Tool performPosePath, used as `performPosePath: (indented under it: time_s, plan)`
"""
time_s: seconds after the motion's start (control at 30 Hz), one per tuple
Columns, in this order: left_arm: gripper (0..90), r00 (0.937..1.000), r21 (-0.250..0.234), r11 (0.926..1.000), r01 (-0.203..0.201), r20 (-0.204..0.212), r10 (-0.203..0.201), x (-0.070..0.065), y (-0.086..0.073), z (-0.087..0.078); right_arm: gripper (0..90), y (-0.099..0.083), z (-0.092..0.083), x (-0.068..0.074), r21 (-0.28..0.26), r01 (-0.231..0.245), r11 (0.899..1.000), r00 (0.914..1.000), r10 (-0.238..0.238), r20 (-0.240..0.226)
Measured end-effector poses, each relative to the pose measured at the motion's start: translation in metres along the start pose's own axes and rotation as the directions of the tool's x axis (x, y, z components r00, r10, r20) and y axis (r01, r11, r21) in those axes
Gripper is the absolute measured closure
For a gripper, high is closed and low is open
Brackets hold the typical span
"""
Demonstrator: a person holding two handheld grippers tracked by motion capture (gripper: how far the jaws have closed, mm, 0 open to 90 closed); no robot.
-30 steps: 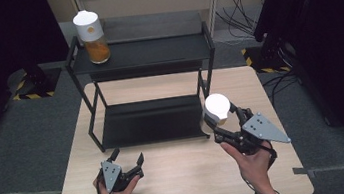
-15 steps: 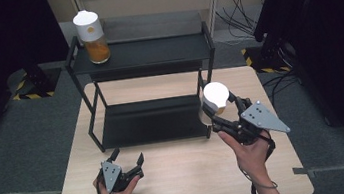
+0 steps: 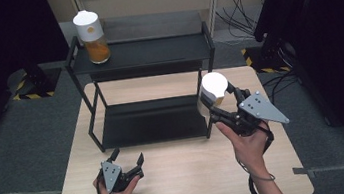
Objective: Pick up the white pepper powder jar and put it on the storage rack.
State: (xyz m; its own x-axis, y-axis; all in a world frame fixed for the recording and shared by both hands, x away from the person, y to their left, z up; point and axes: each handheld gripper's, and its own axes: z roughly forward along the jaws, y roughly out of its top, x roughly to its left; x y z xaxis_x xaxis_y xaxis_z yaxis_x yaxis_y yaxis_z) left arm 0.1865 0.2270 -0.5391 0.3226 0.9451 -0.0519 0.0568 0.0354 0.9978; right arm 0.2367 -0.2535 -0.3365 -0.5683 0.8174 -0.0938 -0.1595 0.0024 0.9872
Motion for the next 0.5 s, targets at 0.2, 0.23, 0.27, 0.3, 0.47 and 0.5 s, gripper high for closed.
performPosePath:
  time_s: [0.2,0.23,0.27,0.3,0.47,0.5]
  plan:
    - [11.5,1.0,0.001,1.0,-0.001,0.0,0.001,0.0,0.0,0.0,30.9,0.005,0.004,0.002,-0.011,-0.006,1.0,0.9999,0.006,0.016]
    - [11.5,1.0,0.002,1.0,-0.001,0.0,0.001,0.0,0.0,0.0,30.9,0.006,0.005,0.002,-0.012,-0.006,1.0,0.9998,0.006,0.018]
    - [11.5,1.0,0.001,1.0,-0.001,0.0,0.001,0.0,0.0,0.0,30.9,0.007,0.006,0.002,-0.012,-0.005,1.0,0.9998,0.006,0.019]
    - [11.5,1.0,0.001,1.0,-0.001,0.0,0.001,0.0,0.0,0.0,30.9,0.007,0.007,0.002,-0.014,-0.006,1.0,0.9998,0.007,0.02]
    - [11.5,1.0,0.001,1.0,-0.001,0.0,0.001,0.0,0.0,0.0,30.9,0.012,0.013,0.003,-0.021,-0.006,1.0,0.9997,0.007,0.022]
    - [11.5,1.0,0.001,1.0,-0.002,0.0,0.002,0.0,0.0,0.0,30.9,0.013,0.014,0.003,-0.023,-0.007,1.0,0.9997,0.008,0.023]
